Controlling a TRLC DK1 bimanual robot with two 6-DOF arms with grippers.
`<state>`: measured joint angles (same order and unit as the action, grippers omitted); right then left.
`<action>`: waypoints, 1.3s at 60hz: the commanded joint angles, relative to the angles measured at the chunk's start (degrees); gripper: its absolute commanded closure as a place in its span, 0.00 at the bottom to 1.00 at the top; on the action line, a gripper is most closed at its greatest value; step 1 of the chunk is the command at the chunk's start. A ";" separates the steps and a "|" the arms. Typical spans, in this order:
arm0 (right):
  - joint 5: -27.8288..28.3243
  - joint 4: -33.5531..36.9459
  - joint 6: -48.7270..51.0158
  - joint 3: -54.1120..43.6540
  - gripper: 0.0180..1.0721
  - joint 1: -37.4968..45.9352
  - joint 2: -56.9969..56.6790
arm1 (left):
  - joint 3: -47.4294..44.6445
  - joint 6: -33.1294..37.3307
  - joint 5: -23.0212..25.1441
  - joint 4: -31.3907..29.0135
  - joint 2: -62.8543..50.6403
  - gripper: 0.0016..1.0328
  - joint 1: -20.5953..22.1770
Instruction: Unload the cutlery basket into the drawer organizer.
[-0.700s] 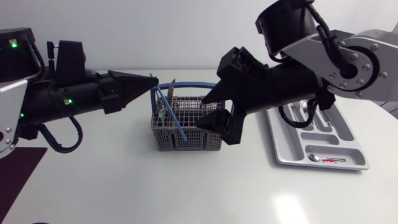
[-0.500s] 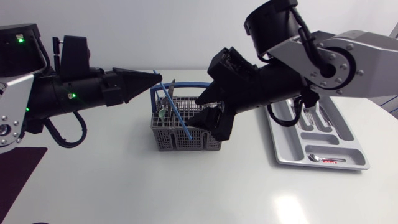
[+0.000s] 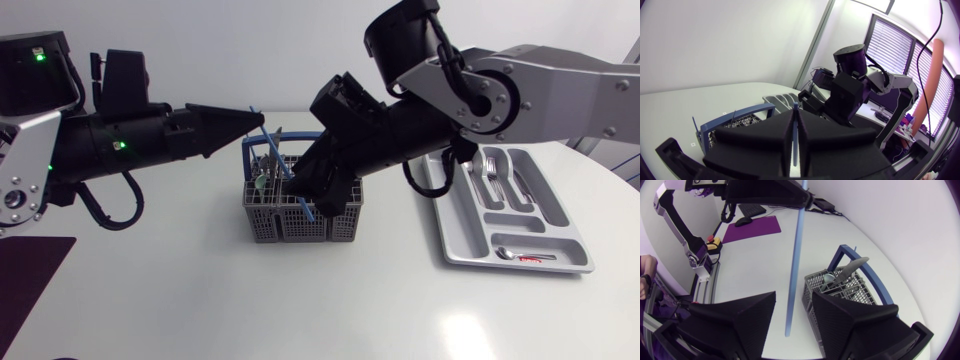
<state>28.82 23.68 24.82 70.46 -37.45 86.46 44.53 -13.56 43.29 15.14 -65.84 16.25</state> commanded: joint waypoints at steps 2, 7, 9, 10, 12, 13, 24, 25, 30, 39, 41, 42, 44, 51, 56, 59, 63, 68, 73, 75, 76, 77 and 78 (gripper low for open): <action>0.54 -0.48 -1.70 1.44 0.64 -0.96 1.35 | 1.70 -1.47 1.01 1.04 -0.95 0.97 -0.69; 0.54 -0.39 -1.97 1.70 0.76 -1.04 1.44 | 1.52 -1.47 1.10 1.30 -0.95 0.97 -0.87; 0.54 -0.30 -1.97 1.88 0.77 -1.04 1.52 | 1.52 -1.47 1.18 1.21 -0.95 0.97 -0.96; 0.54 -0.22 -1.97 1.88 0.77 -1.13 1.52 | 1.52 -1.47 1.27 1.21 -0.95 0.97 -1.13; 0.54 -0.04 -1.97 1.97 0.78 -1.13 1.61 | 1.52 -1.47 1.36 1.21 -0.95 0.97 -1.22; 0.54 -0.04 -1.97 2.05 0.78 -1.22 1.70 | 1.52 -1.47 1.45 1.21 -0.95 0.97 -1.22; 0.62 0.58 -1.97 2.23 0.88 -1.22 2.05 | 1.17 -1.47 1.45 1.30 -0.95 0.97 -1.31; 0.62 0.58 -1.97 2.32 0.90 -1.22 2.05 | 1.17 -1.47 1.45 1.30 -0.95 0.97 -1.31; 0.62 1.02 -1.97 2.41 0.93 -1.22 2.23 | 0.99 -1.47 1.45 1.30 -0.86 0.97 -1.31; 0.45 1.89 -1.79 2.41 0.95 -1.66 2.49 | 0.73 -1.73 1.45 1.30 -0.78 0.96 -1.31; 0.27 2.16 -1.79 2.41 0.95 -1.75 2.49 | 0.73 -1.91 1.45 1.39 -0.78 0.94 -1.31; 0.27 2.42 -1.70 2.41 0.95 -1.75 2.49 | 0.82 -1.99 1.45 1.39 -0.78 0.91 -1.40; 0.19 2.95 -1.53 2.32 0.95 -1.84 2.31 | 0.99 -2.08 1.45 1.48 -0.69 0.80 -1.57; 0.10 4.71 -0.74 1.79 0.95 -1.48 0.82 | 2.40 -2.61 1.45 1.39 0.19 0.43 -4.12; 0.10 6.11 0.05 1.09 0.95 -0.34 -0.85 | 3.02 -2.61 1.54 1.12 1.33 0.33 -6.49; 0.01 6.46 0.41 0.21 0.95 0.63 -2.26 | 3.19 -2.17 1.71 1.12 2.04 0.30 -8.08; 0.10 7.26 0.67 -0.58 0.95 2.74 -3.84 | 2.84 -0.50 1.71 1.04 2.91 0.30 -10.01; 0.19 8.49 1.28 -1.55 0.95 5.90 -6.21 | 1.61 3.72 0.31 0.07 3.79 0.31 -11.15; 0.10 9.80 1.81 -2.52 0.95 9.59 -8.23 | 0.47 8.64 -1.36 -2.48 4.23 0.31 -11.42; 0.10 10.33 1.90 -2.96 0.95 11.00 -9.02 | -0.41 11.01 -2.86 -3.27 4.41 0.31 -11.68; 0.10 10.60 1.99 -3.13 0.95 11.79 -9.46 | -0.59 11.89 -3.12 -3.62 4.50 0.31 -11.77; 0.19 10.77 2.08 -3.31 0.95 12.49 -9.73 | -0.94 12.51 -3.12 -3.97 4.50 0.31 -11.94; 0.10 10.86 2.16 -3.57 0.95 13.37 -10.17 | -1.03 12.86 -3.21 -4.15 4.50 0.31 -11.94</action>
<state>28.73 33.15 26.02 69.34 -26.83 78.26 45.34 -5.17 40.95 12.08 -62.06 5.02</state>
